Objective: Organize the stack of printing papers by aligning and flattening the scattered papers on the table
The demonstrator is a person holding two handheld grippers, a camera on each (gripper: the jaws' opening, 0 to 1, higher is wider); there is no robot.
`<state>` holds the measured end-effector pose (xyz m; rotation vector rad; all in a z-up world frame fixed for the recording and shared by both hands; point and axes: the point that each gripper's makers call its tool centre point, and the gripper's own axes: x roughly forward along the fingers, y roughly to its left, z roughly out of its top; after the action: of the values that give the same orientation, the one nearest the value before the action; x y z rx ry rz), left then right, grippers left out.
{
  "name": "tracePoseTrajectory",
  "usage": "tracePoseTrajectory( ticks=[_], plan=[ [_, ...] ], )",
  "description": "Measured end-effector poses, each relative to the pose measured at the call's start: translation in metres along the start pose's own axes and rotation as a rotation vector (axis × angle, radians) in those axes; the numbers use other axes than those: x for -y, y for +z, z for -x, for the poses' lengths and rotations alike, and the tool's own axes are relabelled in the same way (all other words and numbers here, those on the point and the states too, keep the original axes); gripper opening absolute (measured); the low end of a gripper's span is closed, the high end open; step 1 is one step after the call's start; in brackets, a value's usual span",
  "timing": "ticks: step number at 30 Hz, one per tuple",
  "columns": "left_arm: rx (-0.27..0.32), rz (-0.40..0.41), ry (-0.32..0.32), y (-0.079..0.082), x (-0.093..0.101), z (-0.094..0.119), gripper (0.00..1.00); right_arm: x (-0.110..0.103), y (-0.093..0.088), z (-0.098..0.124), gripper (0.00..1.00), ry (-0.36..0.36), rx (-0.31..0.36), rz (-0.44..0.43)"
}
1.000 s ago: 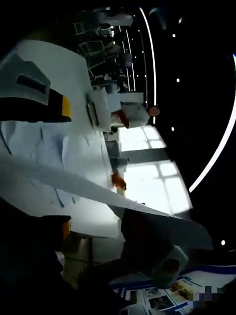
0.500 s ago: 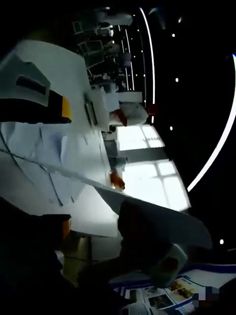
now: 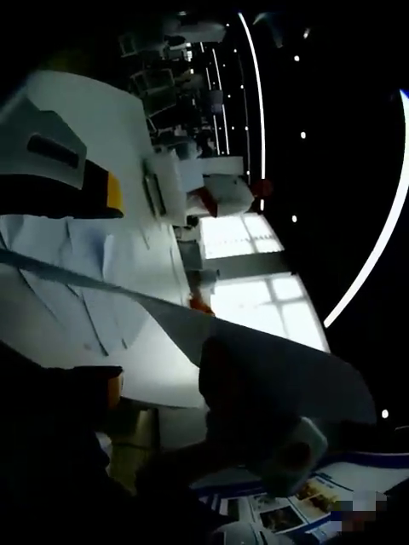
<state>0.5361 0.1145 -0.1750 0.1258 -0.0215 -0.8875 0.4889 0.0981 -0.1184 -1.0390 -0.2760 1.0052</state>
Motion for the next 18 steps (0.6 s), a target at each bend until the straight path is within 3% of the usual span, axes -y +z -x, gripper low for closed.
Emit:
tracePoseTrajectory(
  ticks=[12,18],
  plan=[
    [-0.001,-0.006,-0.01,-0.0001,0.0019,-0.0016,0.69,-0.0051,0.0014,-0.0027,0.0,0.014,0.002,0.014],
    [-0.002,-0.018,-0.025,-0.0002,0.0053,-0.0029,0.62,-0.0086,0.0013,-0.0033,0.0,0.024,-0.003,0.015]
  ],
)
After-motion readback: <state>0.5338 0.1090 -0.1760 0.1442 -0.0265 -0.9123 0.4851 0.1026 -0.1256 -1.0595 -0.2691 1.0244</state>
